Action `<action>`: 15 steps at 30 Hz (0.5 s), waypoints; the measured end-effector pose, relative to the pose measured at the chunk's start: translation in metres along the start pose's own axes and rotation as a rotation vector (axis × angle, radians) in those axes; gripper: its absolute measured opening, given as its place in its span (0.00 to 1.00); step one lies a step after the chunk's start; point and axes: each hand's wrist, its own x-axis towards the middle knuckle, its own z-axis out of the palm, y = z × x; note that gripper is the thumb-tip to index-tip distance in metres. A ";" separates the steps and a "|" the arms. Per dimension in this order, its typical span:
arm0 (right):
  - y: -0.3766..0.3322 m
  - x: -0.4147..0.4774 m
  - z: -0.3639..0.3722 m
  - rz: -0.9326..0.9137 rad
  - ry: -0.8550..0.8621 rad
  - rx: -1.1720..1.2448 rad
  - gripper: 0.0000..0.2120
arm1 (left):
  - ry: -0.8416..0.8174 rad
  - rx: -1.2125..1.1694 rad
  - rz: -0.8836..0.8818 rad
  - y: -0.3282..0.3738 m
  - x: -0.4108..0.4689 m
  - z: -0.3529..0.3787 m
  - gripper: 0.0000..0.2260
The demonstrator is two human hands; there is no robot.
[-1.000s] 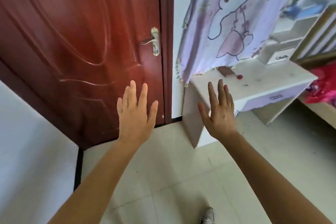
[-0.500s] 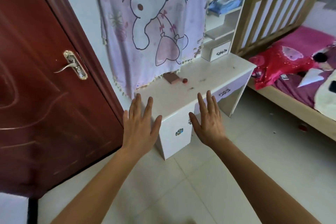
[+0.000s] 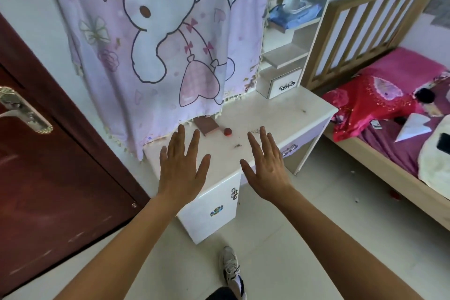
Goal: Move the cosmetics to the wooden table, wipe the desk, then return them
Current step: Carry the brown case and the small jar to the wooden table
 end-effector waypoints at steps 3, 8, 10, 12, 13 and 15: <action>0.029 0.059 -0.004 -0.007 -0.022 -0.057 0.32 | -0.006 -0.038 -0.005 0.006 0.066 0.019 0.27; 0.068 0.150 -0.013 -0.007 -0.049 -0.071 0.32 | -0.028 -0.033 0.000 0.013 0.163 0.037 0.28; 0.080 0.176 -0.009 0.002 -0.066 -0.070 0.32 | -0.062 -0.033 -0.020 0.013 0.189 0.046 0.28; 0.090 0.197 0.000 0.015 -0.102 -0.048 0.32 | -0.103 -0.036 -0.049 0.010 0.210 0.059 0.27; 0.095 0.208 0.007 0.005 -0.126 -0.037 0.32 | -0.118 -0.022 -0.063 0.008 0.218 0.067 0.27; 0.104 0.227 0.022 -0.032 -0.192 -0.029 0.32 | -0.173 0.032 -0.080 0.001 0.232 0.082 0.26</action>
